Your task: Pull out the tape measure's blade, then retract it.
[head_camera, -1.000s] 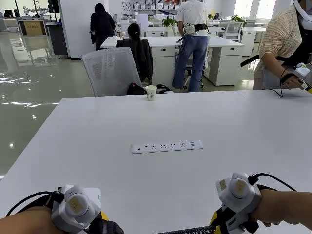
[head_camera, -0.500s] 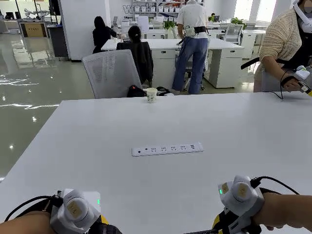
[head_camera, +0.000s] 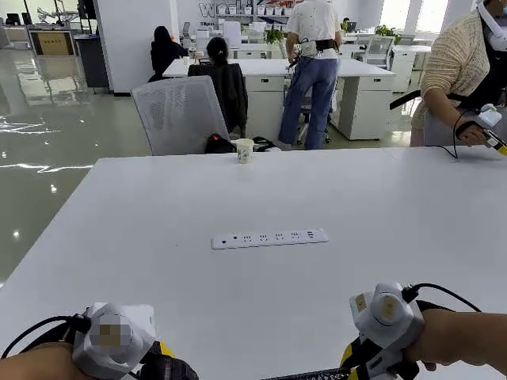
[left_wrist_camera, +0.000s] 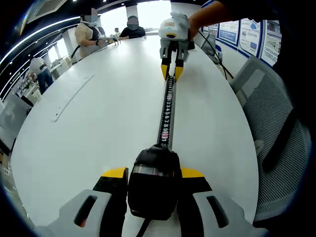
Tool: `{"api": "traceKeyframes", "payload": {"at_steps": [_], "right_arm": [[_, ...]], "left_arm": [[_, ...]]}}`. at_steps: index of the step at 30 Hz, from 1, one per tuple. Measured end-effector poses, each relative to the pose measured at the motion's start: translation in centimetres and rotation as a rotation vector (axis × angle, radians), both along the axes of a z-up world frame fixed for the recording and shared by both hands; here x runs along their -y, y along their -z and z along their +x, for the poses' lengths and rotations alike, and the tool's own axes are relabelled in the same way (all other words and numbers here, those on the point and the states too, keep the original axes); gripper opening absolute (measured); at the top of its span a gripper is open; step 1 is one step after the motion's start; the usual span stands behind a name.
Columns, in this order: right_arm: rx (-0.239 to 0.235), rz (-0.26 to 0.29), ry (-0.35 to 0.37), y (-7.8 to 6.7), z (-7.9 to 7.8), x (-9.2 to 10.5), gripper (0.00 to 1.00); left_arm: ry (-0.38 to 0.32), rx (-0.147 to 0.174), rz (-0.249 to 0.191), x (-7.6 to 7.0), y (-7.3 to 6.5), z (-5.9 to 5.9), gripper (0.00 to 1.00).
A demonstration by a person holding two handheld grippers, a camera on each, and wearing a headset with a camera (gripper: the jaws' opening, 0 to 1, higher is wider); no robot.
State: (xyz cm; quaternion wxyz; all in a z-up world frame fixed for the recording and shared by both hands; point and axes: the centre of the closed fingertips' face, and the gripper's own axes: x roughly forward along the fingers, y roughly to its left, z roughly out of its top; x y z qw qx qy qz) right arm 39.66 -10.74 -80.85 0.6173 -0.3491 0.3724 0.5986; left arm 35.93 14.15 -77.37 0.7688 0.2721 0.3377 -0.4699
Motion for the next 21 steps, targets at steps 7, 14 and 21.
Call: {"api": "traceKeyframes", "payload": {"at_steps": [7, 14, 21], "right_arm": [[0.005, -0.012, -0.019, -0.03, -0.07, -0.03, 0.13], [0.02, -0.059, -0.078, 0.03, -0.18, -0.03, 0.13], [0.067, -0.085, -0.124, -0.08, 0.04, 0.1, 0.17]], "left_arm": [[0.005, -0.005, 0.012, 0.01, 0.0, 0.15, 0.34], [0.027, -0.027, 0.036, -0.02, -0.09, 0.16, 0.34], [0.016, -0.025, 0.042, -0.68, -0.62, 0.18, 0.37]]}}
